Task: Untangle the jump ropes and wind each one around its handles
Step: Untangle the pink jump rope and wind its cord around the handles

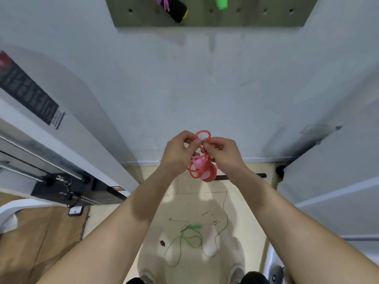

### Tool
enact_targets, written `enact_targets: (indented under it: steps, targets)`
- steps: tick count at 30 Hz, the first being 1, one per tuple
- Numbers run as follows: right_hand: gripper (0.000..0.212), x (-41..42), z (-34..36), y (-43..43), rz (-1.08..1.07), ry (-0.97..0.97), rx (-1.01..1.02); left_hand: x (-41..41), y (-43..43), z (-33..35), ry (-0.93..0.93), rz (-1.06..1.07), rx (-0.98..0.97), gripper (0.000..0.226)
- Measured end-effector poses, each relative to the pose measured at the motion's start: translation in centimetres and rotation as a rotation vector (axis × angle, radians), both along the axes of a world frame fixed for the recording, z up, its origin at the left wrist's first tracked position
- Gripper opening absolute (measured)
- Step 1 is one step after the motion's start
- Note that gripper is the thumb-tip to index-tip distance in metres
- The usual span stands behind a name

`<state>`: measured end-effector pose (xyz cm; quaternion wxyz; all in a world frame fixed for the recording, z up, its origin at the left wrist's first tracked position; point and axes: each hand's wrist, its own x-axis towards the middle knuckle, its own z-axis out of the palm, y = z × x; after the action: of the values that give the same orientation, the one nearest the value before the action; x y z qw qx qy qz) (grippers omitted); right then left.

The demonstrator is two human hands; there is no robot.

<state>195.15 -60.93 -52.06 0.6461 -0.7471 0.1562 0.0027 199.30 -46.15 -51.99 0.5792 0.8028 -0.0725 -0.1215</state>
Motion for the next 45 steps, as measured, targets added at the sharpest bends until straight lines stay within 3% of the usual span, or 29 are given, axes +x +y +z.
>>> enact_targets:
  steps: [11,26,45]
  targets:
    - [0.012,0.5,20.7,3.0,-0.126,-0.103,0.005,0.5,3.1,20.1,0.032,0.000,-0.247,0.018]
    - [0.013,5.5,34.5,4.6,-0.223,-0.366,-0.065,6.4,4.3,34.1,-0.195,-0.052,-0.321,0.015]
    - [0.015,20.2,55.7,-2.6,-0.046,-0.759,-0.084,17.3,-4.0,55.3,-0.510,0.260,-0.526,0.021]
